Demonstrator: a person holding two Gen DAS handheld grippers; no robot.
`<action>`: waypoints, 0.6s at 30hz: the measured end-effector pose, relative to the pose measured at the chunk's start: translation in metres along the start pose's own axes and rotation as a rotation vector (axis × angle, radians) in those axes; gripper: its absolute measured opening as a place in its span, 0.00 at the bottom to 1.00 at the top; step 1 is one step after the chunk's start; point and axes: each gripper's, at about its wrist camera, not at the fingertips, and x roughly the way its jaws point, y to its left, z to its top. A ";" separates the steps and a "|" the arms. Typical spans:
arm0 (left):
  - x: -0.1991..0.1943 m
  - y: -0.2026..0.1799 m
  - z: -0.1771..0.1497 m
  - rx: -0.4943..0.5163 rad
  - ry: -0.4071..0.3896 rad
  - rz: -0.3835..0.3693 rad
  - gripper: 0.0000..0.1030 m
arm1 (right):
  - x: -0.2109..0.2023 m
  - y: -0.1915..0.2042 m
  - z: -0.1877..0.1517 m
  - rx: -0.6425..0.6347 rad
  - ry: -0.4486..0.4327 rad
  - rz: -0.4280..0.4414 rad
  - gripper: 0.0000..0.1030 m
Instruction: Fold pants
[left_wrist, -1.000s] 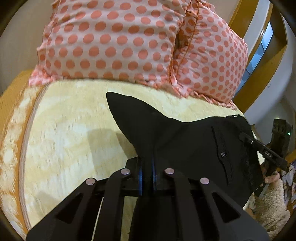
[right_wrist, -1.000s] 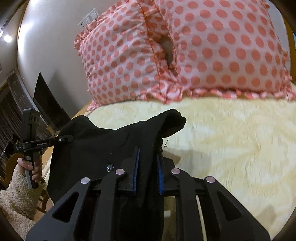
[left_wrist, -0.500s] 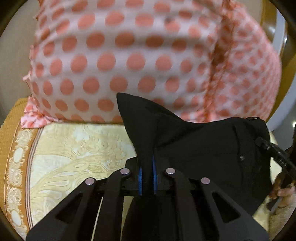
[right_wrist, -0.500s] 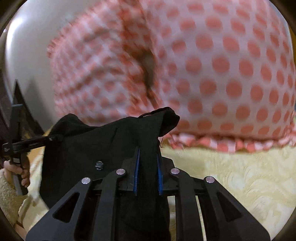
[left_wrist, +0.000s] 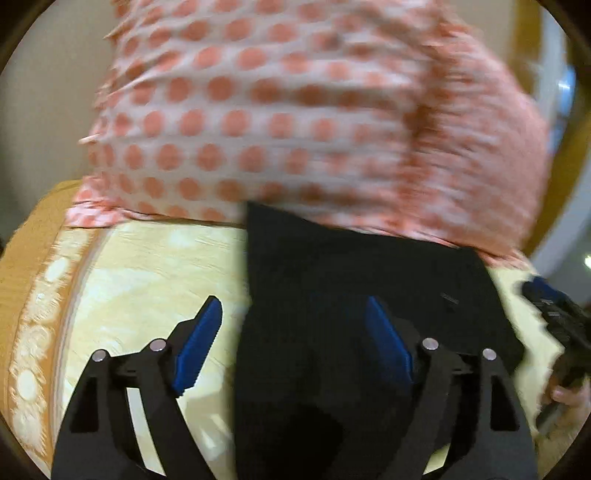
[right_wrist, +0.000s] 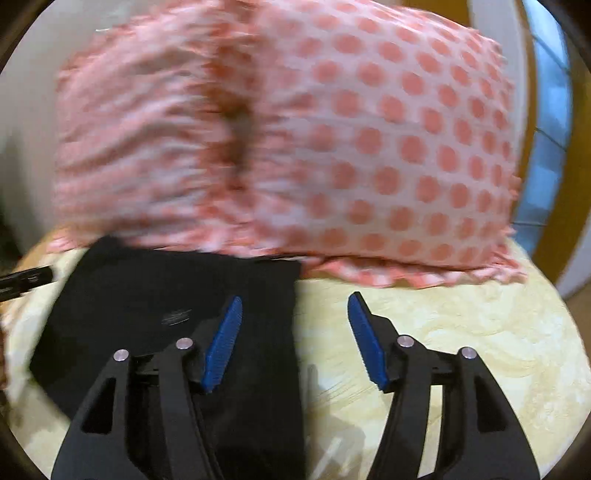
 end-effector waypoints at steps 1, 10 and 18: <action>-0.006 -0.013 -0.010 0.033 0.011 -0.044 0.87 | -0.004 0.013 -0.006 -0.039 0.017 0.034 0.62; 0.036 -0.064 -0.058 0.167 0.197 -0.005 0.98 | 0.012 0.053 -0.055 -0.114 0.195 0.031 0.68; -0.016 -0.045 -0.068 0.079 0.159 0.128 0.98 | -0.029 0.015 -0.060 0.128 0.172 -0.197 0.99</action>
